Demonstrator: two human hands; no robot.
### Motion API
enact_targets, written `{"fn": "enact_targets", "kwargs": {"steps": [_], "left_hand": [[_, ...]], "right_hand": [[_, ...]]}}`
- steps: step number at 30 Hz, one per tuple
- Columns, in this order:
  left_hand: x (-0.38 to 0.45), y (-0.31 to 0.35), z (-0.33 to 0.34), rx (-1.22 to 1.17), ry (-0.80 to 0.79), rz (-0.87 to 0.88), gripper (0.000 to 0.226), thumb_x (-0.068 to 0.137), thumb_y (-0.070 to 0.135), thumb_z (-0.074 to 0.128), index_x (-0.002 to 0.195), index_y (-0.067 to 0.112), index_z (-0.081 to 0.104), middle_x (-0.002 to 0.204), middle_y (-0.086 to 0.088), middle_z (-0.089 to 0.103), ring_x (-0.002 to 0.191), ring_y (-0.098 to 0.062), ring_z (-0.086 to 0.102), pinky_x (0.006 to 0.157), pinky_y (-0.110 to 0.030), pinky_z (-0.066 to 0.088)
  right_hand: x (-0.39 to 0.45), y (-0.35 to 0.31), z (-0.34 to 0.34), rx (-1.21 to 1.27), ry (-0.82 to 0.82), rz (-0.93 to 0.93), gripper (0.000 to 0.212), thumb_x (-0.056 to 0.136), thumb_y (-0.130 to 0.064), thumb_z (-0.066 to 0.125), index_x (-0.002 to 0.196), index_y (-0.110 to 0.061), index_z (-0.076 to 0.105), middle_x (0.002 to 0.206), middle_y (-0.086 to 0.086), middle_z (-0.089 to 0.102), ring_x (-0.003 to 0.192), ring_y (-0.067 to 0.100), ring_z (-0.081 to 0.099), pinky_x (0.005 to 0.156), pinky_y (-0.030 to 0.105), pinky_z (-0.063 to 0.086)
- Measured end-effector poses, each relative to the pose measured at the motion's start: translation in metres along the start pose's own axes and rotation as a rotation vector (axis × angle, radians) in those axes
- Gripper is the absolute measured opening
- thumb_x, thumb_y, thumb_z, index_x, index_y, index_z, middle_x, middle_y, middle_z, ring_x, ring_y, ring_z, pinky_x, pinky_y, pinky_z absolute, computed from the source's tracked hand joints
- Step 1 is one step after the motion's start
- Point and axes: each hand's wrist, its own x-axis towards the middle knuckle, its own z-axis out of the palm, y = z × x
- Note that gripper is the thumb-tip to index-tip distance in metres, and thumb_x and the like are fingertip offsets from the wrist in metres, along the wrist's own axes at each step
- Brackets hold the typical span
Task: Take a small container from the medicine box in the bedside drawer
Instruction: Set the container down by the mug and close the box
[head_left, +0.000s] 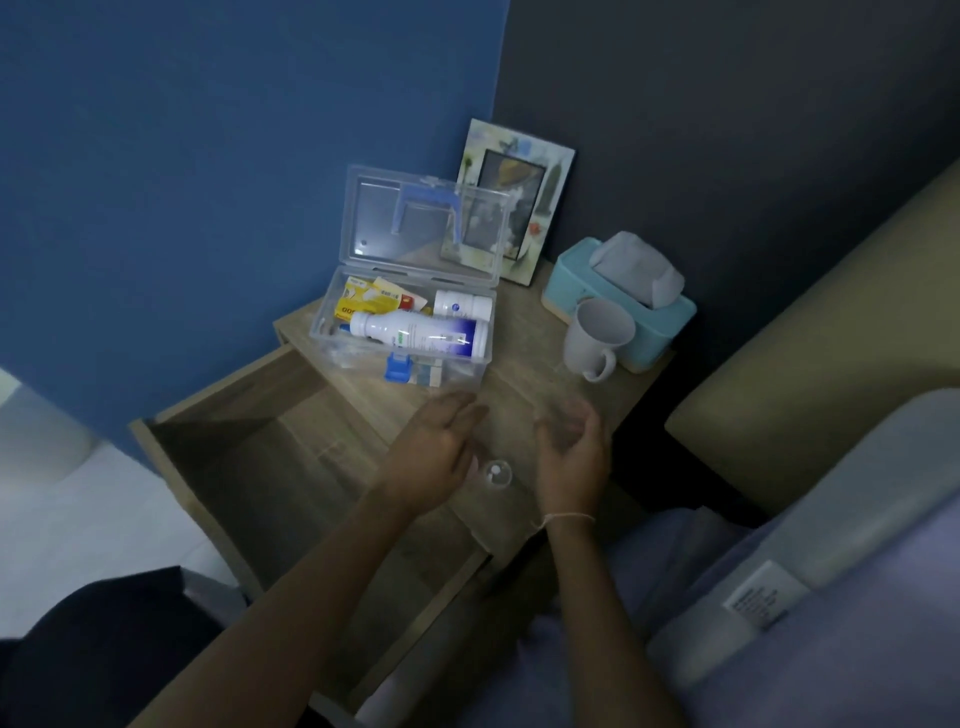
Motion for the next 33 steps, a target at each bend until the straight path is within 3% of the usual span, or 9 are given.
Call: {"fn": "enact_targets", "kwargs": {"steps": [2,4,6,8,11,17,21,25,33], "left_hand": [[0.011,0.004,-0.002,0.099,0.023,0.056,0.054,0.085,0.012,0.056,0.138,0.005,0.045,0.145,-0.018,0.044,0.136,-0.032,0.039,0.115,-0.044,0.028],[0.022,0.004,-0.001,0.214,-0.022,0.061,0.062,0.092,0.025,0.048,0.148,0.009,0.026,0.157,-0.014,0.022,0.146,-0.029,0.017,0.12,-0.044,0.01],[0.029,0.0,0.003,0.338,-0.066,0.041,0.066,0.098,0.039,0.033,0.151,0.011,0.006,0.16,-0.011,0.001,0.148,-0.027,0.0,0.119,-0.042,-0.003],[0.033,-0.004,0.006,0.421,-0.084,-0.003,0.069,0.098,0.047,0.025,0.15,0.009,-0.001,0.159,-0.01,-0.007,0.148,-0.027,-0.002,0.116,-0.043,-0.009],[0.034,-0.011,0.011,0.415,-0.091,-0.07,0.073,0.097,0.053,0.018,0.15,0.009,-0.005,0.159,-0.011,-0.009,0.148,-0.026,-0.006,0.115,-0.043,-0.012],[0.034,-0.022,0.013,0.357,-0.119,-0.066,0.064,0.099,0.044,0.014,0.149,0.011,-0.009,0.16,-0.01,-0.01,0.147,-0.023,-0.011,0.122,-0.044,-0.001],[0.032,-0.026,0.012,0.312,-0.103,-0.034,0.063,0.1,0.035,0.023,0.149,0.012,-0.009,0.16,-0.009,-0.01,0.146,-0.021,-0.013,0.119,-0.039,-0.007],[0.031,-0.025,0.011,0.268,-0.113,-0.045,0.067,0.097,0.03,0.03,0.149,0.012,-0.009,0.16,-0.009,-0.011,0.147,-0.021,-0.013,0.12,-0.039,-0.006],[0.032,-0.028,0.006,0.242,-0.142,-0.039,0.067,0.099,0.027,0.031,0.148,0.015,-0.012,0.159,-0.006,-0.014,0.143,-0.017,-0.019,0.116,-0.034,-0.011]], "right_hand": [[0.025,-0.01,-0.001,-0.003,0.077,0.02,0.051,0.077,-0.011,0.075,0.125,-0.008,0.057,0.126,0.016,0.058,0.115,0.028,0.056,0.099,0.036,0.044],[0.047,-0.017,-0.001,-0.02,0.142,0.049,0.052,0.076,-0.012,0.075,0.124,-0.006,0.057,0.126,0.017,0.058,0.118,0.03,0.054,0.099,0.036,0.043],[0.064,-0.019,0.001,-0.025,0.149,0.094,0.053,0.075,-0.013,0.075,0.123,-0.006,0.057,0.125,0.017,0.058,0.116,0.032,0.055,0.099,0.039,0.046],[0.076,-0.018,0.005,-0.032,0.11,0.136,0.054,0.073,-0.015,0.077,0.122,-0.006,0.057,0.125,0.016,0.059,0.116,0.032,0.056,0.098,0.044,0.047],[0.085,-0.01,0.01,-0.05,0.078,0.176,0.054,0.074,-0.017,0.077,0.122,-0.005,0.056,0.126,0.016,0.059,0.117,0.031,0.056,0.099,0.042,0.047],[0.098,-0.003,0.018,0.011,0.085,0.276,0.042,0.083,-0.03,0.07,0.115,-0.005,0.056,0.119,0.015,0.061,0.108,0.029,0.06,0.09,0.035,0.048],[0.106,0.002,0.017,0.031,0.117,0.27,0.023,0.089,-0.031,0.064,0.09,-0.01,0.053,0.097,0.01,0.061,0.088,0.021,0.058,0.066,0.022,0.033],[0.104,0.002,0.017,0.081,0.152,0.249,0.026,0.087,-0.027,0.067,0.079,-0.009,0.051,0.082,0.007,0.057,0.078,0.018,0.053,0.054,0.023,0.027],[0.061,0.004,0.015,0.085,0.152,0.225,0.028,0.081,-0.031,0.074,0.076,-0.008,0.06,0.078,0.007,0.066,0.074,0.019,0.061,0.069,0.03,0.047]]}}
